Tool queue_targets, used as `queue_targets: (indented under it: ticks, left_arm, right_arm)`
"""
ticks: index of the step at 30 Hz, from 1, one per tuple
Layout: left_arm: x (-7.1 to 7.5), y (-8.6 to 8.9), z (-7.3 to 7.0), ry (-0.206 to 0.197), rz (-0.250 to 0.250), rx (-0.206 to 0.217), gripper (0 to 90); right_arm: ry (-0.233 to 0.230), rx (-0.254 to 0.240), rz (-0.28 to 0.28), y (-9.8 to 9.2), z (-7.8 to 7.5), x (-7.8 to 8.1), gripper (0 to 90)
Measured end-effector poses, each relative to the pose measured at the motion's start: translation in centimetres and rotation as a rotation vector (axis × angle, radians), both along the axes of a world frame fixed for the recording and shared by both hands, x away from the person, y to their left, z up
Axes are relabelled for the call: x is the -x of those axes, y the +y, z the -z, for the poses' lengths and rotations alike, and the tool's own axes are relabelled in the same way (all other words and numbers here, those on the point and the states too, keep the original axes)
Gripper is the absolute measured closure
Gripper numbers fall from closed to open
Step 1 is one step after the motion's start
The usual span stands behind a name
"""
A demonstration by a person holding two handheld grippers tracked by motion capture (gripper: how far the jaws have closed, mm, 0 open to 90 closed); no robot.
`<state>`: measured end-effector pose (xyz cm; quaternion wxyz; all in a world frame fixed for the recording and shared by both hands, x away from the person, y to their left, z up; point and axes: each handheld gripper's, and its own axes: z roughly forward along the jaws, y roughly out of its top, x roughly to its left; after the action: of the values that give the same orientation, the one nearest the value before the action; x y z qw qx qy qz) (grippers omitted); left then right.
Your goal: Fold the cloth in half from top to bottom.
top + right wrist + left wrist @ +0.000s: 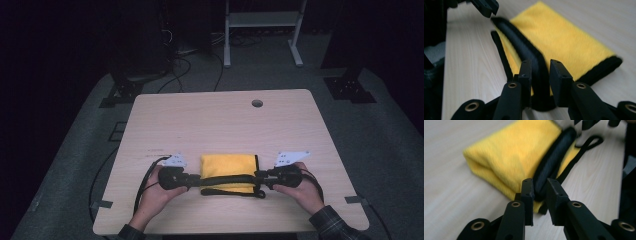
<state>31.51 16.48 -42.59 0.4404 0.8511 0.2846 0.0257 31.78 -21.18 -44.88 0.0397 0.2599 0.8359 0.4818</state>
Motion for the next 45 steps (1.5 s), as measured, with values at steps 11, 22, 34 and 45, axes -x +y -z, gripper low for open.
queue_targets:
  ticks: [11, 22, 34, 45]
  left_arm:
    - [-0.8, -1.2, 1.2, 0.015, -0.011, 0.004, 85.2]
    - [1.7, -2.1, 3.0, 0.033, 0.049, -0.101, 79.6]
    - [1.9, -1.6, 2.8, -0.003, 0.045, -0.089, 63.7]
    - [1.6, 1.8, 2.3, -0.097, -0.106, -0.108, 32.5]
  right_arm:
    - [0.017, 0.053, -0.009, 1.1, 0.6, -0.9, 83.5]
    - [0.033, 0.134, -0.096, 2.0, 1.9, 1.7, 83.7]
    - [-0.027, 0.142, -0.087, 1.6, 1.8, 2.1, 67.9]
    - [-0.069, 0.096, 0.087, -1.3, 1.1, 1.1, 39.9]
